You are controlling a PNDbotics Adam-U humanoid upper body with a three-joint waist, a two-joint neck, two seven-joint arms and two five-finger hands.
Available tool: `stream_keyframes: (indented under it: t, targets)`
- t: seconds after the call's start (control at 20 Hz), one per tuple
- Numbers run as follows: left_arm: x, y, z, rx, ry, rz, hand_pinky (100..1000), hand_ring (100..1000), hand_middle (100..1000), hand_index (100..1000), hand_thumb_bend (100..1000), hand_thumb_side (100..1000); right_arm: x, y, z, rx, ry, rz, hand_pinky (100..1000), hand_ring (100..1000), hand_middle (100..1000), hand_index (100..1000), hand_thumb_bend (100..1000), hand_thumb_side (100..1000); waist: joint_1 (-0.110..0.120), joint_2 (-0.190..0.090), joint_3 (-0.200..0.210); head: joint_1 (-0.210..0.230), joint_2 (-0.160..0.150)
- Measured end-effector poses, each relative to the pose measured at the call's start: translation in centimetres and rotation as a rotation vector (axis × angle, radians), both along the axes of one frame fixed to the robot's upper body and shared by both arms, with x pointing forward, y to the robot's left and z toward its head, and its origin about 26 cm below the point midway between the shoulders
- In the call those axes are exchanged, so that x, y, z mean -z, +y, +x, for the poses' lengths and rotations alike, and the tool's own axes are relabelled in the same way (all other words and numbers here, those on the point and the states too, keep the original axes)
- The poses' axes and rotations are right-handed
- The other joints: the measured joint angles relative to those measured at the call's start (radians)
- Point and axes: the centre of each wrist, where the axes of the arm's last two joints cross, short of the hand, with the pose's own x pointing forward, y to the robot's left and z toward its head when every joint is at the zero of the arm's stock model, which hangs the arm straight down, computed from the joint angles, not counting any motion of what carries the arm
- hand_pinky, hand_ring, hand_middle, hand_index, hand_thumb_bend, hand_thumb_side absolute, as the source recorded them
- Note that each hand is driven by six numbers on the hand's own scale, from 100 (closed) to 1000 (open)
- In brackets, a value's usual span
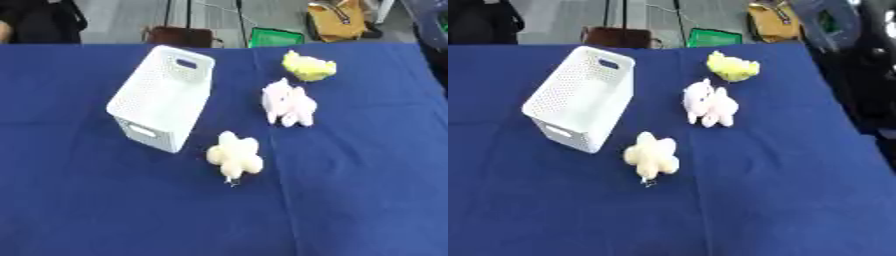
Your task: Pick up objects on the table and place them in the box.
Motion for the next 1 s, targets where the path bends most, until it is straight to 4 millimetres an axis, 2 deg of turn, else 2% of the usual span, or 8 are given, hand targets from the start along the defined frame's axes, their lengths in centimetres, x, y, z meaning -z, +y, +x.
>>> stream_keyframes:
  t: [0.25,0.5,0.55,0.65,0.7,0.75,1.0]
  targets:
    - [-0.1,-0.2,0.1,0.014,-0.002,0.003,747,799,782,777,100,736,2.5,0.2,4.0,0.091,0.099,-0.078,882,935,936,986,100,973,0.001,0.006,0.004,-0.006,0.000]
    - [-0.2,-0.2,0.1,0.024,-0.008,0.003,747,799,782,777,100,736,4.7,0.3,6.7,0.160,0.143,-0.133,886,944,942,996,118,997,0.001,0.010,0.011,-0.014,0.000]
    - [-0.2,-0.2,0.1,0.025,-0.008,0.003,747,799,782,777,100,736,5.1,0.2,7.1,0.165,0.151,-0.139,893,953,947,1000,209,1000,0.001,0.011,0.012,-0.015,0.000]
    - [-0.2,-0.3,0.1,0.026,-0.008,0.004,748,799,782,777,100,736,5.8,0.2,7.6,0.163,0.169,-0.145,921,972,958,1000,301,1000,0.001,0.012,0.013,-0.016,0.000]
    - [-0.2,-0.3,0.1,0.026,-0.009,0.005,748,799,782,777,100,736,6.0,0.2,7.8,0.159,0.179,-0.148,921,972,958,1000,301,1000,0.001,0.012,0.014,-0.016,0.000]
    - [-0.2,-0.3,0.1,0.027,-0.009,0.005,748,800,782,777,100,735,6.1,0.2,7.8,0.155,0.190,-0.149,938,984,947,1000,342,1000,0.001,0.012,0.014,-0.016,0.000]
    - [-0.2,-0.3,0.1,0.027,-0.009,0.005,748,800,782,776,100,732,6.6,0.5,7.7,0.105,0.262,-0.087,936,979,922,1000,329,1000,0.000,0.012,0.014,-0.015,0.000]
